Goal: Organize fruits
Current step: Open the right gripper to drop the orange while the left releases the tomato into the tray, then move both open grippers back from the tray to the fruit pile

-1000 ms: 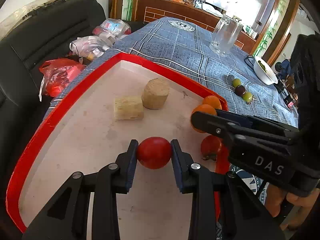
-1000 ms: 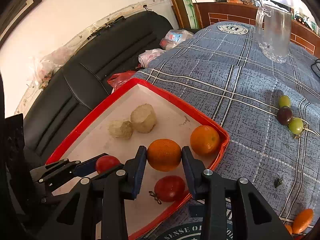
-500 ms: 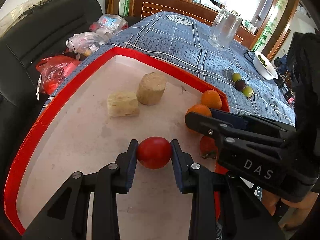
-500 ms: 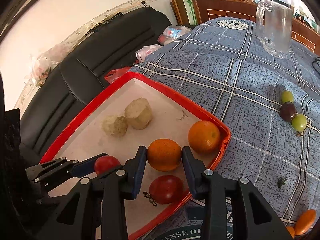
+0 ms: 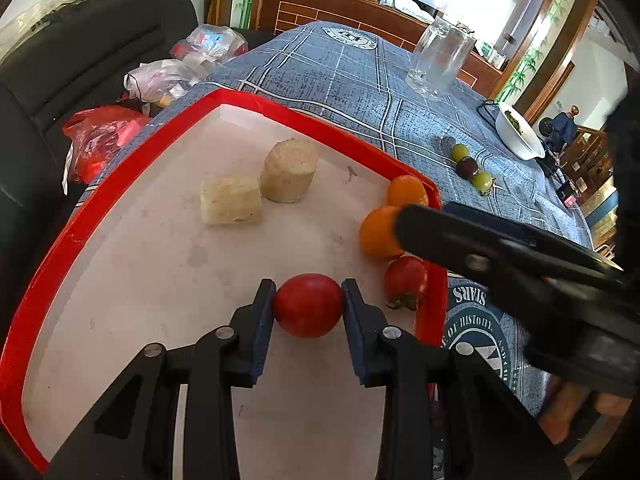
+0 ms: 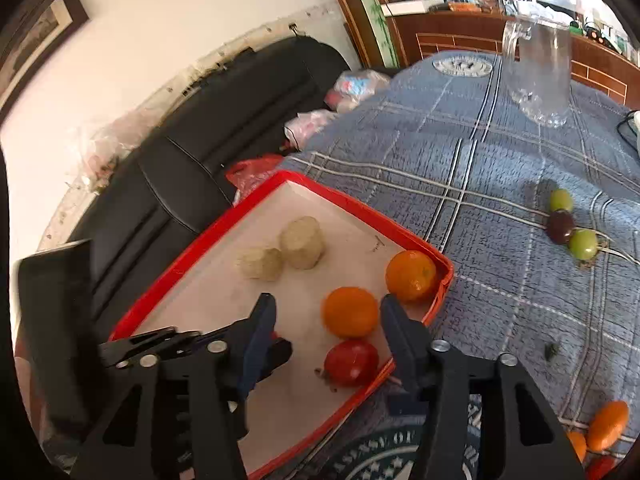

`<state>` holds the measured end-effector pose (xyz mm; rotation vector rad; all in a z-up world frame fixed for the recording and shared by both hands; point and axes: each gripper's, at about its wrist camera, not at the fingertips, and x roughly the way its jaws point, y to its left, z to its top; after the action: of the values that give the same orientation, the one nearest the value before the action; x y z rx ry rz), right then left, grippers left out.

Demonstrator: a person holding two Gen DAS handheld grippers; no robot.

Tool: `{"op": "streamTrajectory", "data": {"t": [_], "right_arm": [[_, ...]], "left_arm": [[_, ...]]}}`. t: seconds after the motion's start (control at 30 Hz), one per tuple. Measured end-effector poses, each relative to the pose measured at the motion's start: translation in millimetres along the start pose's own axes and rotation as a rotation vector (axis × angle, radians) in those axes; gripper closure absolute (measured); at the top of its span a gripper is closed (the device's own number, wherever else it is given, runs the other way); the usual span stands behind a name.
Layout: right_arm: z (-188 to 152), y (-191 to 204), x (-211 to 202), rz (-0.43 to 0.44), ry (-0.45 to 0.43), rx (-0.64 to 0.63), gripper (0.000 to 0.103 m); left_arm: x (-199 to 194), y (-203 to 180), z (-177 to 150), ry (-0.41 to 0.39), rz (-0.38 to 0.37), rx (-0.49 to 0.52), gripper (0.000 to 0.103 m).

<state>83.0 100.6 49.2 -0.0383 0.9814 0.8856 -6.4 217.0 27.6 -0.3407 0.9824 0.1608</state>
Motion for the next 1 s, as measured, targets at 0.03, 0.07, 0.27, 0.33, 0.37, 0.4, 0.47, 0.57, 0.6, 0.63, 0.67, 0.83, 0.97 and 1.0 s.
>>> {"op": "streamTrajectory", "data": {"t": [0.03, 0.07, 0.27, 0.33, 0.37, 0.4, 0.47, 0.57, 0.6, 0.63, 0.67, 0.83, 0.97, 1.0], "right_arm": [[-3, 1, -9, -0.002, -0.011, -0.006, 0.045], [-6, 1, -16, -0.006, -0.021, -0.014, 0.044], [-33, -8, -67, -0.044, -0.099, -0.031, 0.033], [-44, -15, -86, -0.069, -0.126, -0.020, 0.029], [-47, -19, -93, -0.077, -0.136, -0.013, 0.029], [-53, -23, -101, -0.086, -0.147, -0.001, 0.028], [-62, -29, -116, -0.093, -0.162, 0.012, 0.025], [-77, -39, -135, -0.127, -0.177, 0.025, 0.023], [-82, -43, -142, -0.140, -0.180, 0.025, 0.023], [-88, -47, -149, -0.156, -0.184, 0.025, 0.022], [-93, -51, -156, -0.177, -0.189, 0.027, 0.021], [-122, -77, -188, -0.275, -0.216, 0.059, 0.019], [-153, -106, -218, -0.398, -0.231, 0.096, 0.019], [-162, -114, -225, -0.429, -0.233, 0.107, 0.019]], "left_arm": [[-3, 0, -1, -0.005, 0.008, 0.003, 0.072], [-5, 0, -2, -0.012, 0.015, 0.006, 0.072], [-31, -9, -6, -0.098, 0.033, 0.020, 0.041], [-40, -17, -7, -0.117, 0.037, 0.046, 0.041], [-43, -21, -8, -0.125, 0.038, 0.054, 0.041], [-47, -27, -9, -0.136, 0.038, 0.068, 0.041], [-52, -37, -10, -0.145, 0.030, 0.089, 0.037], [-57, -58, -14, -0.148, 0.002, 0.123, 0.030], [-58, -68, -16, -0.143, -0.017, 0.144, 0.030], [-58, -75, -18, -0.137, -0.029, 0.161, 0.030], [-58, -83, -20, -0.132, -0.041, 0.181, 0.030], [-54, -124, -37, -0.100, -0.090, 0.273, 0.031], [-45, -152, -50, -0.063, -0.131, 0.332, 0.031], [-42, -158, -53, -0.053, -0.143, 0.345, 0.031]]}}
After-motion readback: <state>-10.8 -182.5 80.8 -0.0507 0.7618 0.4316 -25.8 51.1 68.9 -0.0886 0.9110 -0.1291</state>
